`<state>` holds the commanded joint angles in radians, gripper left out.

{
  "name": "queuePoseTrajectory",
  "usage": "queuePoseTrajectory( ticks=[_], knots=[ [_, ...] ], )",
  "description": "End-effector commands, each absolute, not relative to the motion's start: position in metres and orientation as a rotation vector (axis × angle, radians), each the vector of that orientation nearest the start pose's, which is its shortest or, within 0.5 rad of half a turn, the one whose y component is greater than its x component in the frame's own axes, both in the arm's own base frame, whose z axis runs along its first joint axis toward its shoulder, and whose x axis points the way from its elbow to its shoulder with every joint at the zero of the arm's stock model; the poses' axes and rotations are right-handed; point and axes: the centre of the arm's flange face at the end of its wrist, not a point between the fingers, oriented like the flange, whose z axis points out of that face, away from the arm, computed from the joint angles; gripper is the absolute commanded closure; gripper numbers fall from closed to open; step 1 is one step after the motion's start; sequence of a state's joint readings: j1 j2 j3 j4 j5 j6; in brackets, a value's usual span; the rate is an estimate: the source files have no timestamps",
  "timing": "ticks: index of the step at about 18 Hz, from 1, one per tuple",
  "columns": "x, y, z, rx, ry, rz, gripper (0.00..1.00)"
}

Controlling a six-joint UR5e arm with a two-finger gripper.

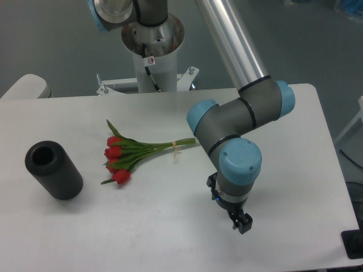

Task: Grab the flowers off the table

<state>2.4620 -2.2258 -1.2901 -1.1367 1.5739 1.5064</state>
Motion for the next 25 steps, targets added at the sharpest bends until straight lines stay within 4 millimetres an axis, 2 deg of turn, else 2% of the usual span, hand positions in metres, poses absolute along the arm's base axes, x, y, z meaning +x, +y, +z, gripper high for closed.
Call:
queuePoseTrajectory(
  ticks=[4,7,10,17,21,25],
  knots=[
    [-0.483,0.561,0.261,-2.976,0.943,0.083,0.0],
    [-0.474,0.555,0.258,-2.977,0.936,0.055,0.0],
    [-0.461,0.544,0.265,-2.983,0.932,0.039,0.0],
    [-0.404,0.51,0.266,-2.992,0.97,-0.042,0.0],
    [-0.369,0.484,0.252,-2.988,1.037,-0.128,0.0],
    [-0.343,0.465,0.244,-2.963,1.124,-0.188,0.0]
  ],
)
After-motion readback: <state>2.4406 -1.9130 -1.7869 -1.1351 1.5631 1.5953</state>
